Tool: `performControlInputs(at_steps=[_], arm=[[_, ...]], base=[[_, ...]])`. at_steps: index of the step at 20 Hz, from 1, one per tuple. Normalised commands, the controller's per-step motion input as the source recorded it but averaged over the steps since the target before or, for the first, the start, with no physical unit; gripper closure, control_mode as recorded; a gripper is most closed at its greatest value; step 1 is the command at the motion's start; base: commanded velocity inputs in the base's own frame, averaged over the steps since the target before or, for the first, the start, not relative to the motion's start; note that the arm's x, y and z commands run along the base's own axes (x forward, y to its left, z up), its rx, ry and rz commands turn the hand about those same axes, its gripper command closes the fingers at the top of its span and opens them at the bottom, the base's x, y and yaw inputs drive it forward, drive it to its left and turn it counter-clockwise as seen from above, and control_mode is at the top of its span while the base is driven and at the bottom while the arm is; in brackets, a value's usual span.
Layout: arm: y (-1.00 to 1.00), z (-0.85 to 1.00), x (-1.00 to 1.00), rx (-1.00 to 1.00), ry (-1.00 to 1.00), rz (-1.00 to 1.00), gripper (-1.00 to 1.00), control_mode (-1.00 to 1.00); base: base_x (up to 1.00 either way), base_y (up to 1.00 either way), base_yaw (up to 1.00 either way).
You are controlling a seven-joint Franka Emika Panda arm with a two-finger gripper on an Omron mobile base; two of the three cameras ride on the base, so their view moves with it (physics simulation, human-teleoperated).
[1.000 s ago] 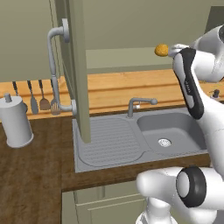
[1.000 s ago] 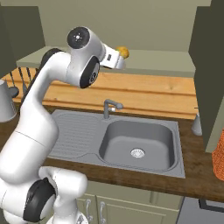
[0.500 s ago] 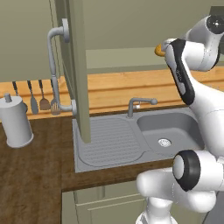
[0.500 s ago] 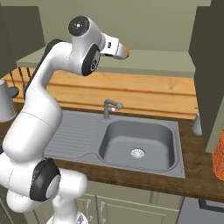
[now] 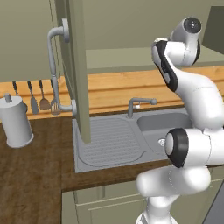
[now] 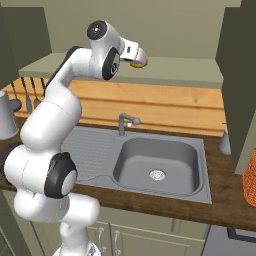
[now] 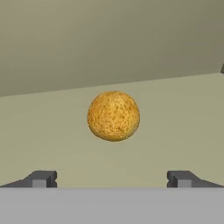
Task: Open the cabinet, pick up the bread from the cabinet and place it in the basket. Then move the basket to the dining counter.
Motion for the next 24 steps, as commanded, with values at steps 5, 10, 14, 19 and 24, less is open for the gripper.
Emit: performControlInputs(at_steps=[5, 10, 14, 19, 24], arm=[[-0.02, 0.02, 0.57, 0.0, 0.17, -0.03, -1.0, -1.0], [-0.11, 0.0, 0.55, 0.0, 0.12, 0.0, -1.0, -1.0], [-0.26, 0.0, 0.55, 0.0, 0.07, 0.0, -1.0, -1.0], [-0.26, -0.01, 0.34, 0.0, 0.02, 0.0, -1.0, -1.0], [-0.04, -0.29, 0.15, 0.0, 0.02, 0.0, -1.0, -1.0]], base=[[0.0, 0.0, 0.0], [0.0, 0.0, 0.0], [0.0, 0.0, 0.0], [0.0, 0.0, 0.0], [0.0, 0.0, 0.0]])
